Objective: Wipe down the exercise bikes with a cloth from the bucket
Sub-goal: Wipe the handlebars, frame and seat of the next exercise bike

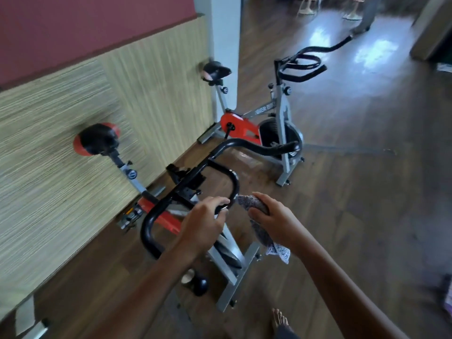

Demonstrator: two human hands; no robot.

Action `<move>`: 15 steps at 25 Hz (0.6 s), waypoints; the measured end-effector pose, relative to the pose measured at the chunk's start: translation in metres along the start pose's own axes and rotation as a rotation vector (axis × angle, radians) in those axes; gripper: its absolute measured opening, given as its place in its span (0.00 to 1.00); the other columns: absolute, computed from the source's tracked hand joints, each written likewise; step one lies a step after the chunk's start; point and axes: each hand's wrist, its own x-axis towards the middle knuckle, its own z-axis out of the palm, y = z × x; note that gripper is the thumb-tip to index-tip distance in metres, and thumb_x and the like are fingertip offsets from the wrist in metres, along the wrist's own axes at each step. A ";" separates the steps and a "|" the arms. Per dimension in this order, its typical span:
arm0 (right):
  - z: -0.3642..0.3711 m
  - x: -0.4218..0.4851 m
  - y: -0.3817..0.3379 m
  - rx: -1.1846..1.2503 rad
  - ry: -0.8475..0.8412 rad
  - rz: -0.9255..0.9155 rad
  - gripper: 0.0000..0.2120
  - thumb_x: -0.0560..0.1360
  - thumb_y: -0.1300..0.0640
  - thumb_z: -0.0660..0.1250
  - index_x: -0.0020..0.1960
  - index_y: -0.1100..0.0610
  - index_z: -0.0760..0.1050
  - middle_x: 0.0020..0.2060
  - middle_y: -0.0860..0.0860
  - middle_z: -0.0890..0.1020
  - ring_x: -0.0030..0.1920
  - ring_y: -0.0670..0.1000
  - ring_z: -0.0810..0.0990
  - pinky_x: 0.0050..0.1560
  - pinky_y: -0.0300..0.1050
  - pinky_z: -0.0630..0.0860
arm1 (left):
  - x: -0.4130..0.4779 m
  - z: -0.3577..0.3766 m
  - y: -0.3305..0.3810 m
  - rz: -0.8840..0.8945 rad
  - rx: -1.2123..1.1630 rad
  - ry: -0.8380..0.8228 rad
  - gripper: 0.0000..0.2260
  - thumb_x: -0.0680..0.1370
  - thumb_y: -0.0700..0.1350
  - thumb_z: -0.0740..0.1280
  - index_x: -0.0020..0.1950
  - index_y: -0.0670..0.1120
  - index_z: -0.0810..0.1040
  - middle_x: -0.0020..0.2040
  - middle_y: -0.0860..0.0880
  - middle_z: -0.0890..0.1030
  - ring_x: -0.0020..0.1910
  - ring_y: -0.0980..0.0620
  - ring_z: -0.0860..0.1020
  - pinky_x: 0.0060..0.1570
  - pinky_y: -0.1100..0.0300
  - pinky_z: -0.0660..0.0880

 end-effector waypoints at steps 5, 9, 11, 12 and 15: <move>-0.070 0.021 0.035 0.075 0.136 0.008 0.22 0.79 0.52 0.69 0.72 0.49 0.72 0.55 0.46 0.80 0.57 0.47 0.78 0.58 0.39 0.71 | 0.056 0.026 0.056 0.054 0.034 -0.061 0.10 0.81 0.46 0.64 0.60 0.51 0.81 0.56 0.53 0.84 0.55 0.55 0.81 0.57 0.53 0.78; -0.127 0.066 0.060 0.093 0.176 -0.048 0.20 0.79 0.53 0.70 0.70 0.47 0.73 0.53 0.46 0.80 0.52 0.45 0.78 0.52 0.38 0.70 | 0.111 0.051 0.087 -0.001 0.068 -0.031 0.08 0.81 0.48 0.65 0.58 0.54 0.81 0.52 0.54 0.84 0.52 0.57 0.81 0.53 0.54 0.79; -0.159 0.097 0.068 0.072 0.146 -0.107 0.21 0.78 0.52 0.70 0.70 0.48 0.73 0.54 0.47 0.80 0.53 0.46 0.79 0.55 0.41 0.73 | 0.137 0.064 0.099 -0.069 0.059 -0.002 0.08 0.81 0.47 0.64 0.57 0.53 0.81 0.53 0.53 0.84 0.51 0.57 0.81 0.53 0.55 0.79; -0.173 0.113 0.069 0.055 0.132 -0.144 0.21 0.78 0.52 0.70 0.70 0.48 0.74 0.57 0.48 0.80 0.56 0.47 0.79 0.58 0.44 0.74 | 0.147 0.068 0.104 -0.102 0.053 0.016 0.08 0.81 0.47 0.64 0.57 0.53 0.81 0.53 0.53 0.84 0.51 0.56 0.81 0.53 0.55 0.79; -0.208 0.158 0.068 -0.005 0.044 -0.244 0.21 0.78 0.52 0.70 0.70 0.49 0.74 0.60 0.50 0.81 0.59 0.50 0.79 0.65 0.52 0.75 | 0.170 0.082 0.117 -0.261 0.008 0.104 0.08 0.80 0.48 0.65 0.55 0.55 0.82 0.53 0.55 0.84 0.52 0.56 0.81 0.55 0.53 0.78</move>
